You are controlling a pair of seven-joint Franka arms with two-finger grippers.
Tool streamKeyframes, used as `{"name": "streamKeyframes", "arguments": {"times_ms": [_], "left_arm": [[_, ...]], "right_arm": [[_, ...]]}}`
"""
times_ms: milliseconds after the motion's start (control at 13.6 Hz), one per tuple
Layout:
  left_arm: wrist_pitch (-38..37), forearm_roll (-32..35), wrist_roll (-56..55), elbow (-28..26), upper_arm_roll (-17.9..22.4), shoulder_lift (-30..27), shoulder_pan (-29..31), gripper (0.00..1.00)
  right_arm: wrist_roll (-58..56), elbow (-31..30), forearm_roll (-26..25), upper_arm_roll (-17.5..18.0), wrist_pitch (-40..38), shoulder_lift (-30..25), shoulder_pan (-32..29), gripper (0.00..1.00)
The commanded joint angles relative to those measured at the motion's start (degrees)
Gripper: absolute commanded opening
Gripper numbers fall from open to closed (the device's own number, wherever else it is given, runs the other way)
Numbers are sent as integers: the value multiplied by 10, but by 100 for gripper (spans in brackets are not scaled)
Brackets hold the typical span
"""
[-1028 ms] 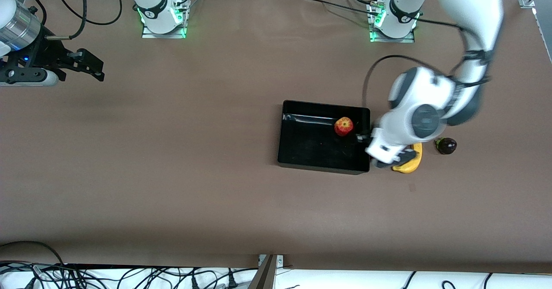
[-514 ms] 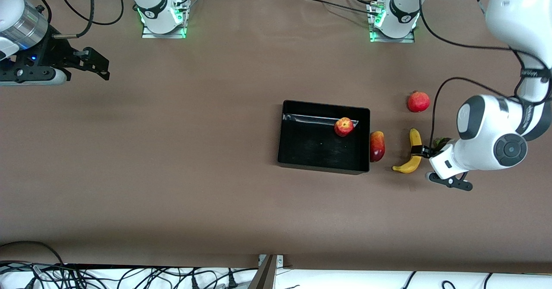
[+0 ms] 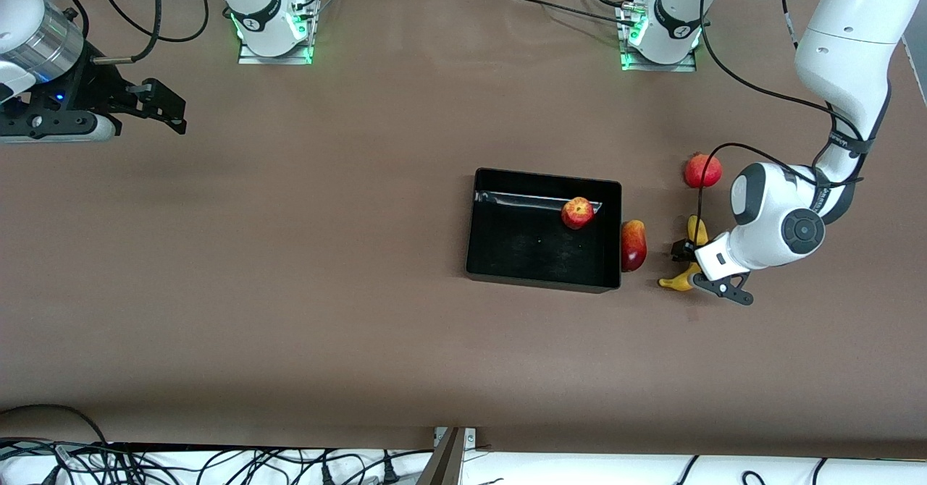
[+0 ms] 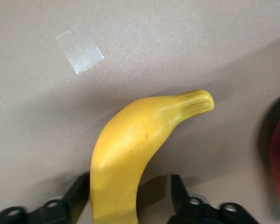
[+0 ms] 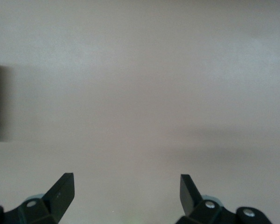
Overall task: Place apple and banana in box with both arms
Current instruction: 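Move the left gripper to the yellow banana and grasp it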
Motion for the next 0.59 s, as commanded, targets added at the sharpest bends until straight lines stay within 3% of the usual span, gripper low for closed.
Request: {"name": "streamKeyframes", "arguments": {"times_ms": [0, 294, 514], "left_arm": [[-9, 12, 9, -11, -4, -25, 6, 0], [-51, 33, 5, 19, -5, -31, 4, 0], [-240, 49, -2, 150, -21, -41, -19, 0]], "right_arm": [[0, 10, -11, 1, -6, 2, 4, 100], [0, 10, -11, 0, -3, 2, 3, 100], [0, 10, -11, 0, -3, 2, 3, 100]]}}
